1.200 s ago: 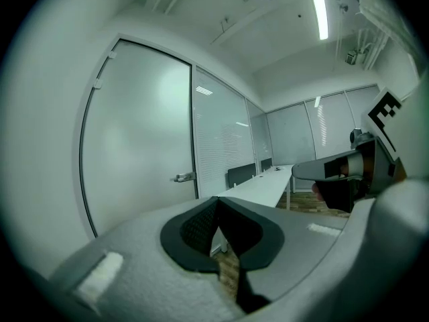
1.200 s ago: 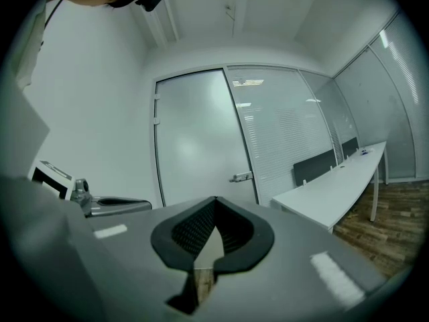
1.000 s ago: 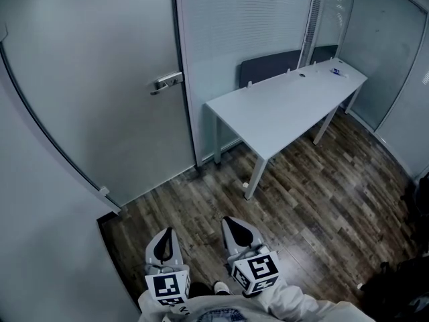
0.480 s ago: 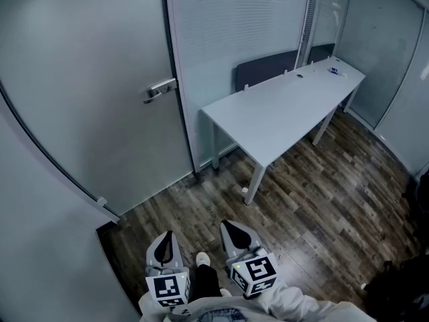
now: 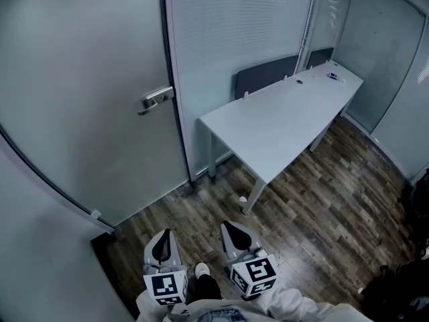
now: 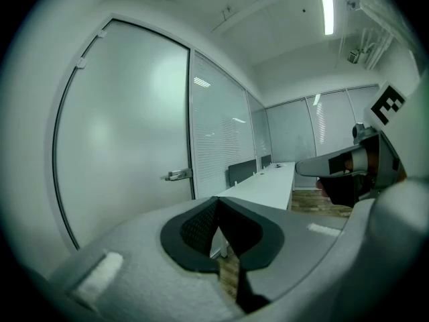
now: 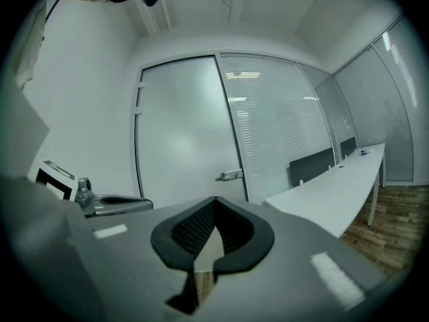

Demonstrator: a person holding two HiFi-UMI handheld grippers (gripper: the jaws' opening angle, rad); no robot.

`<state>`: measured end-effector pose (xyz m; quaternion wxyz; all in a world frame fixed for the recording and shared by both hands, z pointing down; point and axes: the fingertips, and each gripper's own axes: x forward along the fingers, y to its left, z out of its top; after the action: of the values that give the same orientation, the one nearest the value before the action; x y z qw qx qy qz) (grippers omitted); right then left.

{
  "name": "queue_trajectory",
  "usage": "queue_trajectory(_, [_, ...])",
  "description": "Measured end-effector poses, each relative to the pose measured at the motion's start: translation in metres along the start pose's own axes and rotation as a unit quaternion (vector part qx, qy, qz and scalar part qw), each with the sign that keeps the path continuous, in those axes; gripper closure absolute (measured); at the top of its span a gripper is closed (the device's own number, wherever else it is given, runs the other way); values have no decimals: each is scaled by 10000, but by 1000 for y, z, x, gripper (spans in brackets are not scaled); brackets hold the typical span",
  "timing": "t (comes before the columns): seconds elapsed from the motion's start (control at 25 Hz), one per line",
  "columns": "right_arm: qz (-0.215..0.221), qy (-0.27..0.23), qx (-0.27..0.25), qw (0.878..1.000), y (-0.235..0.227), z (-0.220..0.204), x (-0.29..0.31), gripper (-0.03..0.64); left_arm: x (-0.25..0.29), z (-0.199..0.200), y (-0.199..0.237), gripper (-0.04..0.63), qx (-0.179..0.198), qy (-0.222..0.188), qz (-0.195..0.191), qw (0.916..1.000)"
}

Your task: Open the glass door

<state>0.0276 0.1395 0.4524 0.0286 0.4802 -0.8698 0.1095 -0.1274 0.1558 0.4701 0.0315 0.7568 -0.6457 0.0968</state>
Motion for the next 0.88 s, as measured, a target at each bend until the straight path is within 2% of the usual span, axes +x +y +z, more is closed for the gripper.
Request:
queue_trajectory(0.4, [-90,175,80,9998,-14,4,83,615,71,1,44,591,-21,158,-70,9998])
queue_trajectory(0.76, [-232,176,-59,9996,-20,22,152,614,132,8,91,591,-30,34,-105,9999])
queue_trajectory(0.88, [-343,234,-52,9991,-24,24,161,614,145,8,98,591,-144,73,-128,9998])
